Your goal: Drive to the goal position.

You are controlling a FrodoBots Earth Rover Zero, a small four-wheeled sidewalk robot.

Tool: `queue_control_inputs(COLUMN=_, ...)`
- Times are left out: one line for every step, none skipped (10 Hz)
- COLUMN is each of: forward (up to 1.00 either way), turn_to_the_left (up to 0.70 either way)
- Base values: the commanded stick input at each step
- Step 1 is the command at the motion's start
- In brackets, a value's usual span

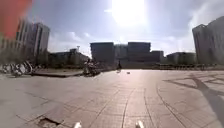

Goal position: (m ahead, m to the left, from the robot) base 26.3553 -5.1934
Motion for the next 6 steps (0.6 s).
queue_control_inputs(forward=0.7, turn_to_the_left=-0.01)
queue_control_inputs(forward=0.7, turn_to_the_left=-0.01)
queue_control_inputs(forward=0.7, turn_to_the_left=-0.01)
queue_control_inputs(forward=0.7, turn_to_the_left=-0.01)
queue_control_inputs(forward=0.7, turn_to_the_left=-0.01)
queue_control_inputs(forward=0.7, turn_to_the_left=-0.01)
